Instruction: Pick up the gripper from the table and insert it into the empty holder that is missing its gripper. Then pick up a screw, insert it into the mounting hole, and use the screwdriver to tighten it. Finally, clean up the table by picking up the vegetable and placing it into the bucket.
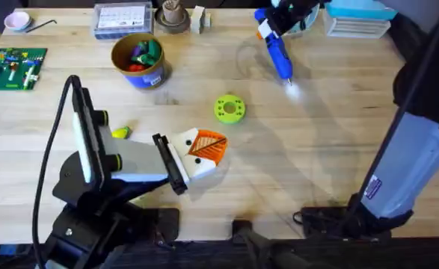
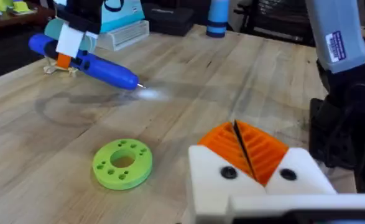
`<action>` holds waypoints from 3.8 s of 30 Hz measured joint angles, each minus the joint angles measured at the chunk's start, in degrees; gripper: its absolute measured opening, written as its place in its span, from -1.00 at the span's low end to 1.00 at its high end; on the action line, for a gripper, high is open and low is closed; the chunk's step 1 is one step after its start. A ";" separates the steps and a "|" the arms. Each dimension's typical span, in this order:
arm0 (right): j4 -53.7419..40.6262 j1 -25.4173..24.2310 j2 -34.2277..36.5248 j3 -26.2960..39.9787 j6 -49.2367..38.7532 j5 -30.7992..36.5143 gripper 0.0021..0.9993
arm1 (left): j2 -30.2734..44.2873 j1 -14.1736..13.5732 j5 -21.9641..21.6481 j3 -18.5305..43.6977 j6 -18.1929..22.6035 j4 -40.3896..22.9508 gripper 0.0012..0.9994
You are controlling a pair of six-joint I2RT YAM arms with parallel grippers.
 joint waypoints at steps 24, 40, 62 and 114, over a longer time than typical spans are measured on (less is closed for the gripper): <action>-6.75 3.02 2.86 -1.24 -18.67 -5.92 -0.96 | 0.00 0.00 -0.28 0.00 0.00 0.00 -1.00; -5.93 3.02 2.86 -3.15 -18.38 -6.21 0.90 | 0.00 0.00 -0.70 0.00 0.00 0.00 -1.00; -14.91 3.02 -28.83 -3.34 -18.19 -2.35 0.99 | -0.01 0.00 -0.86 0.00 0.00 0.00 -1.00; -44.71 3.02 -57.64 -3.34 -16.64 0.83 0.99 | 0.00 0.00 -1.70 0.00 0.59 0.44 0.99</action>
